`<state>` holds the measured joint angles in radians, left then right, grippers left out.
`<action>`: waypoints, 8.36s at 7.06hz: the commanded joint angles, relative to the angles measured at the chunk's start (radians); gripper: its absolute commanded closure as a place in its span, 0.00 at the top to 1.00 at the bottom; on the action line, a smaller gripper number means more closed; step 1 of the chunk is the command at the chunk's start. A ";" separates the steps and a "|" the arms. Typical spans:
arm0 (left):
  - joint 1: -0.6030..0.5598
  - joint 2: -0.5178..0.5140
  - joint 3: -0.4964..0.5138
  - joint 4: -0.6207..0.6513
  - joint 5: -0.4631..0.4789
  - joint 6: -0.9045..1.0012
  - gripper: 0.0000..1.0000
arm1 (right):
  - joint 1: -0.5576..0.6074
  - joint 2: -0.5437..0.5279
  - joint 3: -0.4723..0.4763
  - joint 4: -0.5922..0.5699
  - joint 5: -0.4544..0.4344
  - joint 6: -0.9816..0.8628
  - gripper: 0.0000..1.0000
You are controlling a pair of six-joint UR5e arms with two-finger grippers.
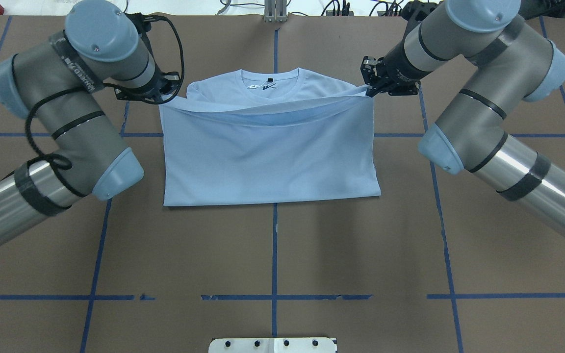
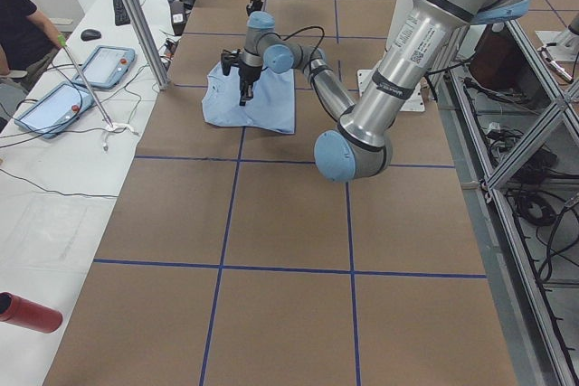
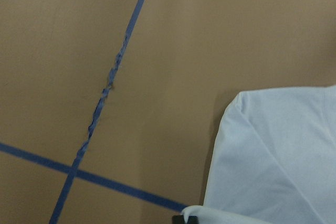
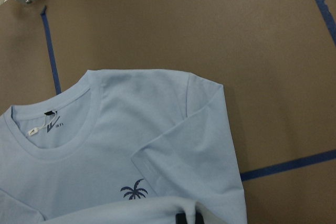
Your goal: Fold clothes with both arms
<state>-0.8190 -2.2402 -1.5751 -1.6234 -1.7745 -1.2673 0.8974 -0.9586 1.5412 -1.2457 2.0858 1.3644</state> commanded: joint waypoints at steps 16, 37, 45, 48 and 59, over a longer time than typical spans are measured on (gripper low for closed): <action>-0.018 -0.008 0.208 -0.316 0.018 0.019 1.00 | -0.084 -0.054 -0.119 0.212 -0.082 -0.038 1.00; 0.043 0.060 0.001 -0.239 0.021 -0.018 1.00 | -0.724 -0.871 0.631 0.201 -0.082 0.074 0.00; 0.447 0.105 -0.146 -0.106 0.016 -0.749 0.97 | -0.327 -0.666 0.659 0.212 -0.089 0.071 1.00; 0.472 0.108 -0.143 -0.096 0.024 -0.776 0.77 | -0.318 -0.646 0.646 0.212 -0.095 0.071 1.00; 0.218 0.065 0.042 -0.158 0.052 -0.533 0.00 | -0.305 -0.649 0.643 0.212 -0.095 0.071 1.00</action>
<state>-0.5360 -2.1514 -1.6295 -1.7277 -1.7231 -1.8735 0.5909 -1.6082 2.1854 -1.0339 1.9911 1.4358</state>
